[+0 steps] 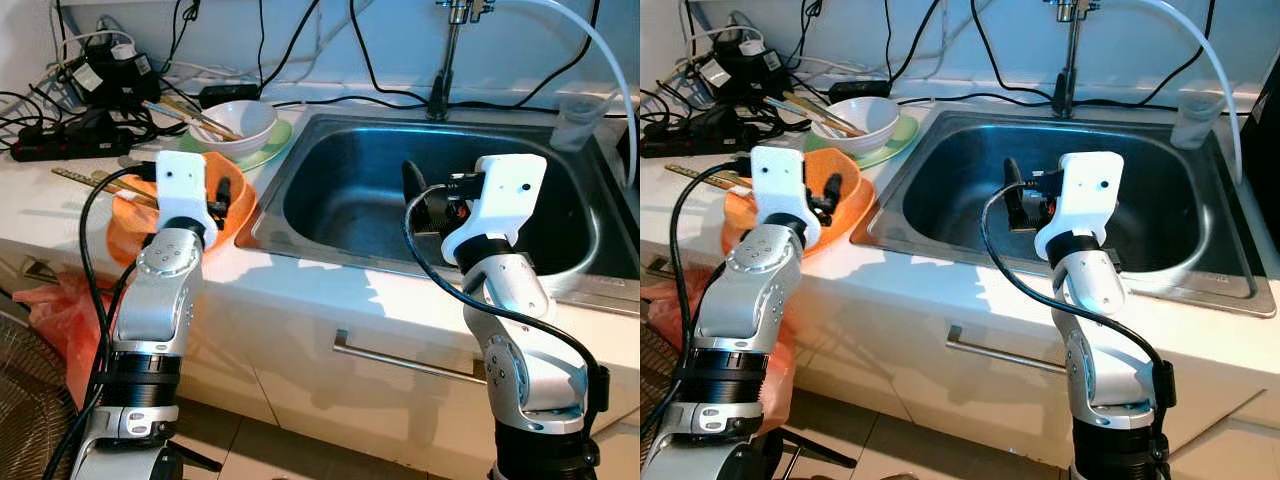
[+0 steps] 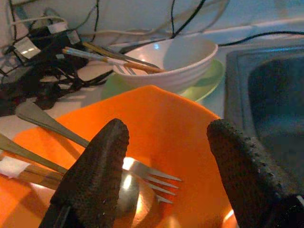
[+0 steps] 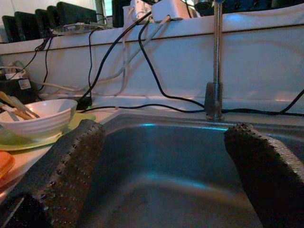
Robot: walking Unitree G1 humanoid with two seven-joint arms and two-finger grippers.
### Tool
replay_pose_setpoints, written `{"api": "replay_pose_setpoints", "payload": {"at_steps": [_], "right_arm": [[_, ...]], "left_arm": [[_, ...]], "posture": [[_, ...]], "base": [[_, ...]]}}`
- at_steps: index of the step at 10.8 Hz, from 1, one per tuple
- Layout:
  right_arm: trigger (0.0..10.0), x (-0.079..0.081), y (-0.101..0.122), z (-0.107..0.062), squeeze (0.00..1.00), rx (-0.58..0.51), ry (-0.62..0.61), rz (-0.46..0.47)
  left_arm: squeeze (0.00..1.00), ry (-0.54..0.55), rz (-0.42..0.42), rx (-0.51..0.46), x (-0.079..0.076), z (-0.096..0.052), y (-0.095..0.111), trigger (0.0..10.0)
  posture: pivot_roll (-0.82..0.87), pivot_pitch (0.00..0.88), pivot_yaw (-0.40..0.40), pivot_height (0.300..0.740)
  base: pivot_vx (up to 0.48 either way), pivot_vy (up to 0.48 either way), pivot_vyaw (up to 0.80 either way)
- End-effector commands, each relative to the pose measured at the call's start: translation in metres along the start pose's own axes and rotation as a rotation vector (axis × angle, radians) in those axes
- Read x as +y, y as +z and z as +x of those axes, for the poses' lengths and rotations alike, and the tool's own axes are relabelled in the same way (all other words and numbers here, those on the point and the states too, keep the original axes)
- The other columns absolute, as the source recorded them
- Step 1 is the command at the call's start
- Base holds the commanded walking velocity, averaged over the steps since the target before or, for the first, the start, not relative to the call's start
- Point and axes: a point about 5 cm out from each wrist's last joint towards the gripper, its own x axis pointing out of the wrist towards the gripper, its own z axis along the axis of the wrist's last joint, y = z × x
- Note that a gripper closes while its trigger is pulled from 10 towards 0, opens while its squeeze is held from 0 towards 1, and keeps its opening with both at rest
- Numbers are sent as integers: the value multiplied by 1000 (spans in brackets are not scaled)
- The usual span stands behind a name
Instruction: Kitchen organization
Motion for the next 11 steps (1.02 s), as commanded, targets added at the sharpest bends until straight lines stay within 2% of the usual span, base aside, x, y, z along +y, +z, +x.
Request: {"api": "replay_pose_setpoints", "payload": {"at_steps": [1, 3, 6, 11], "right_arm": [[10000, 4, -2, 1, 0, 8, 20, -2], [10000, 4, -1, 2, 0, 6, 19, -11], [10000, 4, -1, 2, 0, 4, 17, -17], [10000, 4, -2, 2, 0, 9, 22, -22]], "left_arm": [[0, -30, 8, -7, -1, 0, 6, 10000], [0, -69, 20, 0, -6, 0, 8, 10000], [0, -71, 15, 55, -10, 2, 3, 10000], [0, -97, 88, 186, -9, 3, -11, 10000]], "posture": [[-4, 0, 115, 740], [-5, 0, 117, 740], [-8, 0, 117, 740], [-4, 0, 115, 740]], "base": [[0, 0, 0], [0, 0, 0], [0, 0, 0], [0, 0, 0]]}}
